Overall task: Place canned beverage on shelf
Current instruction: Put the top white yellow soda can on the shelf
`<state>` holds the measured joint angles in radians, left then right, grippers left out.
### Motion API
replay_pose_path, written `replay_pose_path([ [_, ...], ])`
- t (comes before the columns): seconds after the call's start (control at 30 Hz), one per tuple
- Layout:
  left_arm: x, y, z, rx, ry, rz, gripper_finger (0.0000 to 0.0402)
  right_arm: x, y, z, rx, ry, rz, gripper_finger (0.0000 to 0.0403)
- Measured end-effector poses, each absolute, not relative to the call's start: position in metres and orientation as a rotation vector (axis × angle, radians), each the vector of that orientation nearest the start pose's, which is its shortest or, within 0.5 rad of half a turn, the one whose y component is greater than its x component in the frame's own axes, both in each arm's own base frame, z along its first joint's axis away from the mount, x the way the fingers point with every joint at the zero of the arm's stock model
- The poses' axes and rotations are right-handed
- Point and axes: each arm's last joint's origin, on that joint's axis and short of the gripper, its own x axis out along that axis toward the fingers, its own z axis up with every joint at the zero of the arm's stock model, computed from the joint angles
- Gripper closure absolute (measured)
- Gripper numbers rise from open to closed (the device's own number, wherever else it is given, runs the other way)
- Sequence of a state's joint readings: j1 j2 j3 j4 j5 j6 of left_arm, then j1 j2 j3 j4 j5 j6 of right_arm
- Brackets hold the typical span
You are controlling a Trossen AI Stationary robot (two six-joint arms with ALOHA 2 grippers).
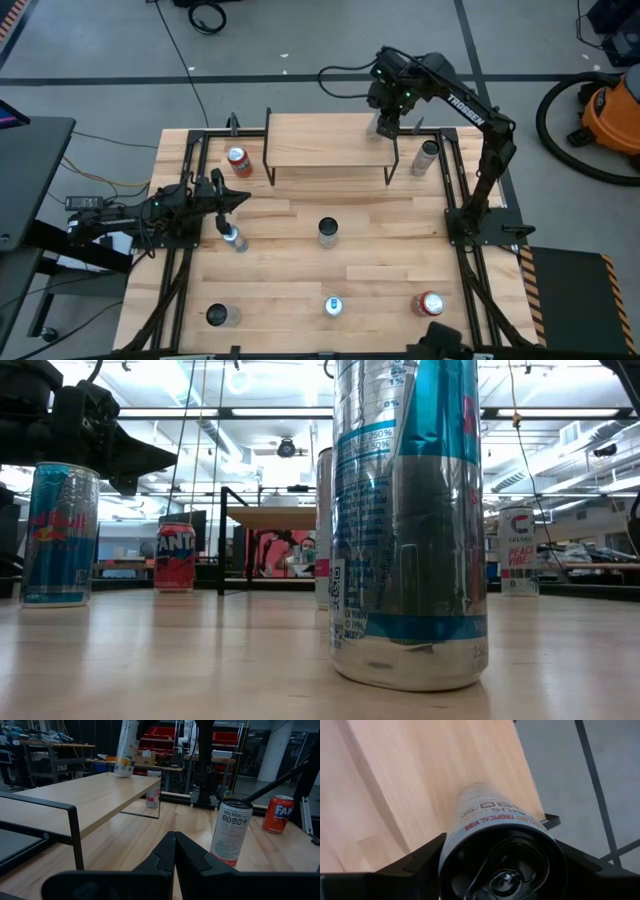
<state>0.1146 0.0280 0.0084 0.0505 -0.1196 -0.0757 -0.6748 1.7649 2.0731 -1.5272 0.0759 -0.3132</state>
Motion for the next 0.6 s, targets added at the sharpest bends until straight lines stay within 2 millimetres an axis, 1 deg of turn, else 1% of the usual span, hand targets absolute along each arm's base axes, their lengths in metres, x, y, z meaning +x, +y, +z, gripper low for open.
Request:
replay_pose_path([
  [0.37,0.098,0.015,0.169,-0.076,-0.04,0.233,0.0388,0.242,-0.209,0.403,0.134,1.261,-0.504,0.0107],
  [0.6,0.098,0.015,0.169,-0.076,-0.041,0.233,0.0388,0.24,-0.212,0.403,0.159,1.249,-0.496,0.0106],
])
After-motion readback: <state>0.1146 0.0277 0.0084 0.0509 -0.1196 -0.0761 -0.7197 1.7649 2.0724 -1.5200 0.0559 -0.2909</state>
